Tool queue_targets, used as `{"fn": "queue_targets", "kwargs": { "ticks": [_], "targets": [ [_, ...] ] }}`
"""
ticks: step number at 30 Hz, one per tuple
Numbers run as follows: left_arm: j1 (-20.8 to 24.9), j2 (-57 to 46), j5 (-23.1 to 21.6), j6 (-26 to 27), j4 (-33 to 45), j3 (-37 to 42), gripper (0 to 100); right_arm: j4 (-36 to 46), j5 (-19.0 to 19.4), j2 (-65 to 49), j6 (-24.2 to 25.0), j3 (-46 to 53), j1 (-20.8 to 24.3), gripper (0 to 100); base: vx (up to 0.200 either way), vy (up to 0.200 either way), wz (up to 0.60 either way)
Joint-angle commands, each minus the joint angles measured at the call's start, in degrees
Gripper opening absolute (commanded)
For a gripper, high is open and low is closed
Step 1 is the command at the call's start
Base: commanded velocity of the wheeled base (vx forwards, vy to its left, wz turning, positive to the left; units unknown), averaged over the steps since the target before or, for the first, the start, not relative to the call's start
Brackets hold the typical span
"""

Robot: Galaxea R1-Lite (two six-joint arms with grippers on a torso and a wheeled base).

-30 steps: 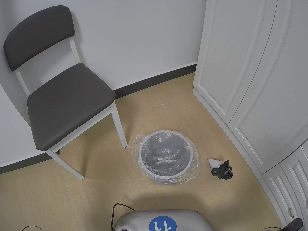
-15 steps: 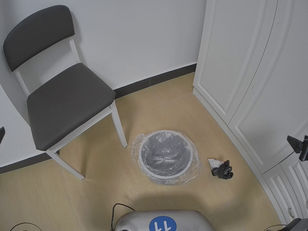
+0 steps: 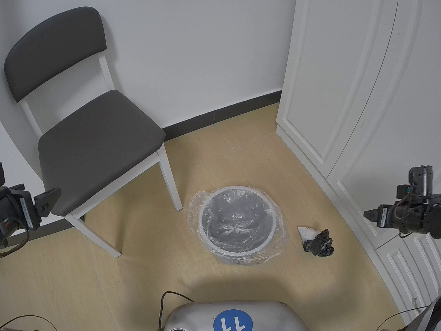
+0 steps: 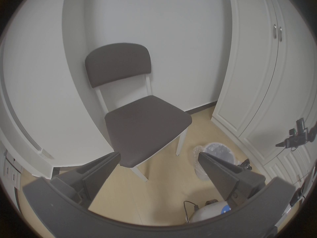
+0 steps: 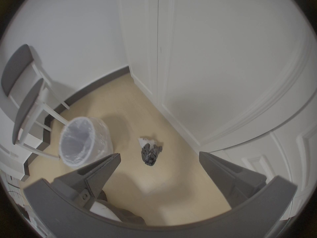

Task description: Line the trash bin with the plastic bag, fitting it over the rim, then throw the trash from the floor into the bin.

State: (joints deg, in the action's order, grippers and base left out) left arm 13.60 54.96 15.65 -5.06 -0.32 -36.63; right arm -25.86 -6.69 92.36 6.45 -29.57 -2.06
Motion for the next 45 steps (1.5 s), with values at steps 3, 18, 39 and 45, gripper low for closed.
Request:
{"fn": "queue_targets", "kwargs": {
  "ticks": [3,18,39,45],
  "targets": [
    [-0.77,17.82,-1.77,-0.3,-8.47,2.97,100,-4.29,0.98,41.5,0.06,-16.13,-2.77,100,0.0,0.0,0.0],
    [-2.79,17.99,-4.05,-0.04,-8.38,2.44,100,35.61,1.95,58.46,8.76,-66.84,-0.58,100,0.0,0.0,0.0],
    [-2.53,17.38,-3.96,0.14,-8.56,2.27,100,47.48,5.2,71.12,12.18,-85.02,5.75,100,0.0,0.0,0.0],
    [-2.97,17.38,-3.96,-0.04,-10.67,2.97,100,47.74,2.83,71.74,12.01,-85.02,5.75,100,0.0,0.0,0.0]
  ]
}}
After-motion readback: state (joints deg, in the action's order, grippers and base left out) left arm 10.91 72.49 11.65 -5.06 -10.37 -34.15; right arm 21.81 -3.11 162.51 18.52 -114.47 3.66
